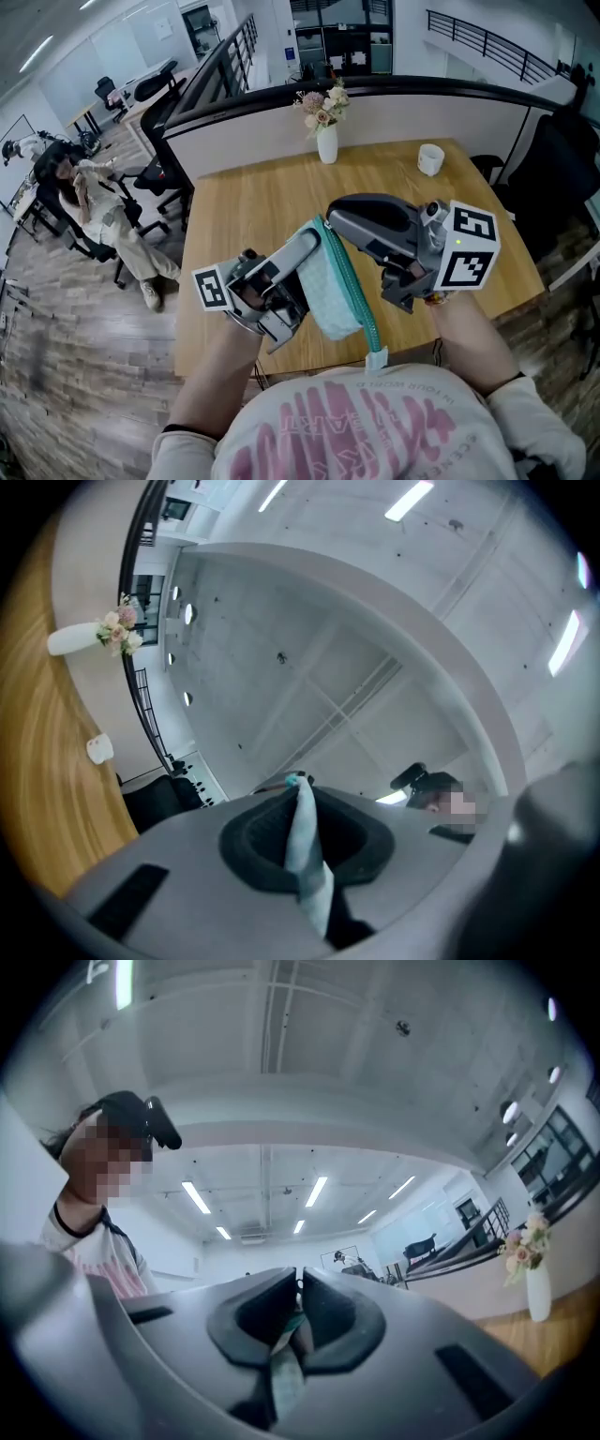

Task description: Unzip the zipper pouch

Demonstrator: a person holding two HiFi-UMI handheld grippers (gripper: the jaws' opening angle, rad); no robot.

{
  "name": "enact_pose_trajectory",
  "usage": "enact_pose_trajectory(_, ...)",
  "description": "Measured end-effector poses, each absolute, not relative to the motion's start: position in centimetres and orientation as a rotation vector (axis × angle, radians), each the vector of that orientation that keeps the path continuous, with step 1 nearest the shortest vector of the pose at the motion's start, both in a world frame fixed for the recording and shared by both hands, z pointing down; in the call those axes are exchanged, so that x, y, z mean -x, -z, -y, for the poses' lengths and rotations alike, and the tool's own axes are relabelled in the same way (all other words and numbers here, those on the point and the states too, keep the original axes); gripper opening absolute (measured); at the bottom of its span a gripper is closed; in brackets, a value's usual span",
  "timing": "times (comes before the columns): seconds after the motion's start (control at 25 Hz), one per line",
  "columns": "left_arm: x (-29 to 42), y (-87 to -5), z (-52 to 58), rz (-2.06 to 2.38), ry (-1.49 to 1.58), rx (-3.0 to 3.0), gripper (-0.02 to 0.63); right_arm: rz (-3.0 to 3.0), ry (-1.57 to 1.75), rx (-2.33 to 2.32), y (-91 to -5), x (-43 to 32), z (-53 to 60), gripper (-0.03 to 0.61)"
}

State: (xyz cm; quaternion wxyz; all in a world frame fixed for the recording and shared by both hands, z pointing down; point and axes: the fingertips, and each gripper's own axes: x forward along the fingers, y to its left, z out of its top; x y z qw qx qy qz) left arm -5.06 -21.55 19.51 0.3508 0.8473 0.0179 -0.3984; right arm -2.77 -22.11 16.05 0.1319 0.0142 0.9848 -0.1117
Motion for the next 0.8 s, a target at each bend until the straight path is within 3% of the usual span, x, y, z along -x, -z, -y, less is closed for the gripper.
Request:
enact_pose_trajectory(0.04,5.2,-19.6,21.9,-0.041,1.046,-2.168,0.02,-2.873,0.29,-0.028,-16.0,3.0,22.3,0.003)
enact_pose_trajectory(0.8,6.5,-22.9,26.8,0.299,1.102,-1.966,0.015,-3.101,-0.046,0.126,-18.9,5.5,24.7,0.0)
